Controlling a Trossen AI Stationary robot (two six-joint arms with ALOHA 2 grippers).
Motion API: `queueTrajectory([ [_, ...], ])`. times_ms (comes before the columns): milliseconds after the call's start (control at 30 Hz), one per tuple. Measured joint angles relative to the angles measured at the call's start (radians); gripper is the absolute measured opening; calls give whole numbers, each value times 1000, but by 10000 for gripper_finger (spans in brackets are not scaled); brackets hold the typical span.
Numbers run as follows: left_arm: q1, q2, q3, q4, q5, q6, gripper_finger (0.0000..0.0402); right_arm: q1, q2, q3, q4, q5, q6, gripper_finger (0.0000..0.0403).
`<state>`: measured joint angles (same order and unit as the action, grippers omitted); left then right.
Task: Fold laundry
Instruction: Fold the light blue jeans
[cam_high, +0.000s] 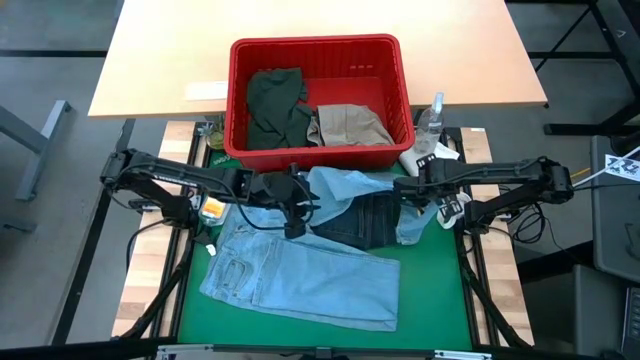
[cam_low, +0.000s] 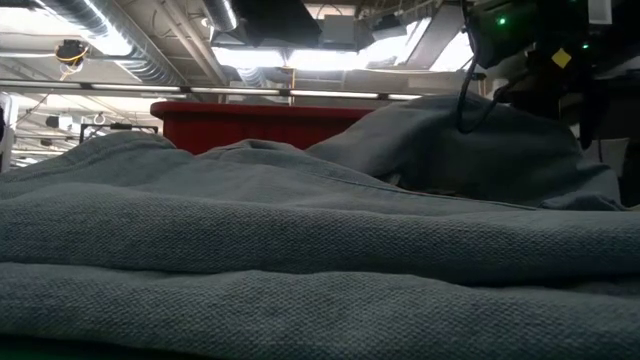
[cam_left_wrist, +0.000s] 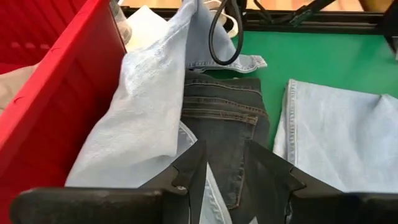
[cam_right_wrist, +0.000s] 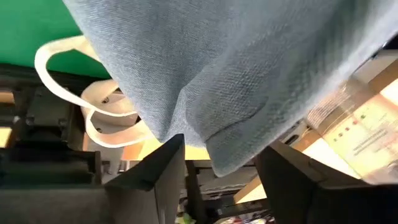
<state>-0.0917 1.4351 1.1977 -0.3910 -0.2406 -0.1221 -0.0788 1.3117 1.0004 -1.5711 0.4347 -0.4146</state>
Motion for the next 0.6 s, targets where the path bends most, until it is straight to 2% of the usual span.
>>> queueTrajectory([
  [167,-20,0,0,-29,2,-2,100,0,0,35,0,-1,-85,192],
  [400,-43,-12,0,-44,4,-2,100,0,0,174,0,-13,-114,191],
  [500,-43,-18,0,-48,6,-3,100,1,-3,229,1,-89,-118,191],
  [600,-43,-23,0,-44,8,-6,100,1,-9,272,-1,-227,-140,191],
])
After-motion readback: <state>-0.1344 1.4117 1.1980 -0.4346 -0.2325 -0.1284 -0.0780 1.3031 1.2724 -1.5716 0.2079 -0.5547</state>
